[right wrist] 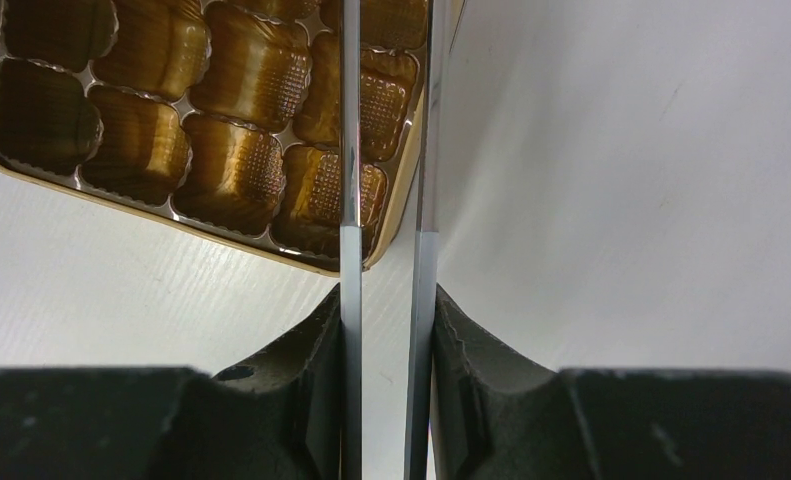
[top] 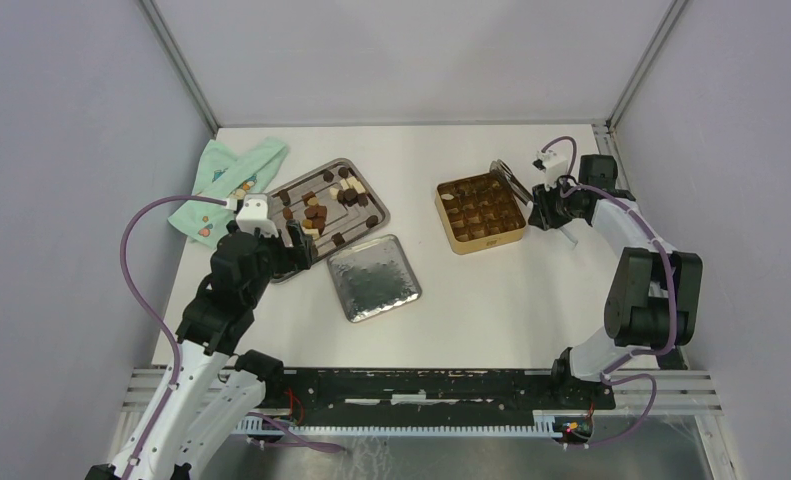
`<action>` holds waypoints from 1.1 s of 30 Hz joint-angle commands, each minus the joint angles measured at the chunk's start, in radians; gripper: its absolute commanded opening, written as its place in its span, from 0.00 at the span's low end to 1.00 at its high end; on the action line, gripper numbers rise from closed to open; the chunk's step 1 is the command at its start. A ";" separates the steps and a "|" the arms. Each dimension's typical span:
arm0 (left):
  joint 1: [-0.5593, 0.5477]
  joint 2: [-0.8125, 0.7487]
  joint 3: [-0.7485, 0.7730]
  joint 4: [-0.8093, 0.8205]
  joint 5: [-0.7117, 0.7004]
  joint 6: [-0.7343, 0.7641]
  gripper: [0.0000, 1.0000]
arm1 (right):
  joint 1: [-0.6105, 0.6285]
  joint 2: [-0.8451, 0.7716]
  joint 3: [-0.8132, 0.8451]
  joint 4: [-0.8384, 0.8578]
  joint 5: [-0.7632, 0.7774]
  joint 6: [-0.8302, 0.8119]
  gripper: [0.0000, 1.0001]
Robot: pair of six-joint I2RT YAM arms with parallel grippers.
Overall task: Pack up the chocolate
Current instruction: Place the fake chocolate in the packing box.
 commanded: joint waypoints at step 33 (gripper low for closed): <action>0.006 -0.007 0.001 0.047 0.005 0.059 0.89 | -0.009 -0.026 0.013 0.020 -0.052 -0.010 0.39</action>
